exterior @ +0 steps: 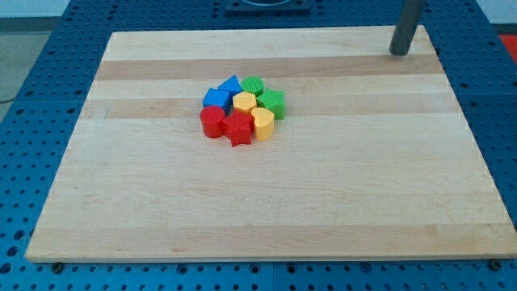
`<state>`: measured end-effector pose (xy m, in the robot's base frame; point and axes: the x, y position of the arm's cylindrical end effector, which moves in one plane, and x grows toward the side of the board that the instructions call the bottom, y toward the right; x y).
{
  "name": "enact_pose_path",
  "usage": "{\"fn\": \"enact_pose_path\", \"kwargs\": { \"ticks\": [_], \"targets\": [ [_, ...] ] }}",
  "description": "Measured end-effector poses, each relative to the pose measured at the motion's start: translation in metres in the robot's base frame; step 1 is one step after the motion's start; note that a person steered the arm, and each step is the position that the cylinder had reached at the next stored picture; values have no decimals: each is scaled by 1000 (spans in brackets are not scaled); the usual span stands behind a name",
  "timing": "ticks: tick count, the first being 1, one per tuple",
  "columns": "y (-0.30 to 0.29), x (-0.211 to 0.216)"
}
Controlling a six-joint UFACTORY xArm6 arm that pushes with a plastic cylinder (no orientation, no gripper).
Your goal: Separate the green blocks from the group of blocks
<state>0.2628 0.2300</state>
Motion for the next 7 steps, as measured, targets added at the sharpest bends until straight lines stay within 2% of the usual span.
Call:
{"fn": "enact_pose_path", "kwargs": {
  "ticks": [1,2,4,7],
  "targets": [
    [0,2],
    [0,28],
    [-25,103],
    [-34,116]
  ]
}}
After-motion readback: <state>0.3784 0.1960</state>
